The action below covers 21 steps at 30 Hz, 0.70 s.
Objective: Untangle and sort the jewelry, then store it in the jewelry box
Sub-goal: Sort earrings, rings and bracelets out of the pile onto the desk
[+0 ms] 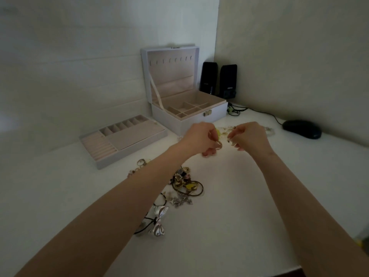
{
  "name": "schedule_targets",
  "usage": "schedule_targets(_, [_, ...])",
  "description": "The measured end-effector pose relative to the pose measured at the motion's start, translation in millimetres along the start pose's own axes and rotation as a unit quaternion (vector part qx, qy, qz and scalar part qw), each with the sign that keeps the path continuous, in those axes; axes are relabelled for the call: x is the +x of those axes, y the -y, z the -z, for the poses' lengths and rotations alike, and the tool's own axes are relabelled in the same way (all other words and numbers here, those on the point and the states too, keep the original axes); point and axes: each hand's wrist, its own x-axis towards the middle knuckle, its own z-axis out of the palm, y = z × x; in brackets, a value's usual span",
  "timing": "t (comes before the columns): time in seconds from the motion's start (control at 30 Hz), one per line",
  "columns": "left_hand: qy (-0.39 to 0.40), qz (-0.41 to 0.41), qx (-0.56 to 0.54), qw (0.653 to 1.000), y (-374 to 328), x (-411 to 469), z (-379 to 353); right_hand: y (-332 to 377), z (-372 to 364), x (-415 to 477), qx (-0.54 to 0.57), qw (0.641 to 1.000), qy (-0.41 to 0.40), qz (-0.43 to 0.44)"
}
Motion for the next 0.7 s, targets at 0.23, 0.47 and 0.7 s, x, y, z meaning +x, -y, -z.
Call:
schedule_targets(0.23, [-0.035, -0.014, 0.194, 0.98, 5.0, 32.0, -32.6, -27.4, -10.9, 3.3, -0.079, 0.997, 0.0, 0.018])
schedule_targets(0.47, [-0.061, -0.029, 0.254, 0.965, 22.6, 39.0, -34.8, -42.7, 4.0, 9.9, 0.045, 0.995, 0.081, -0.042])
schedule_targets(0.7, [-0.017, -0.083, 0.322, 0.943, 21.5, 41.8, -35.8, -40.3, -3.6, 9.8, -0.082, 0.991, 0.095, 0.042])
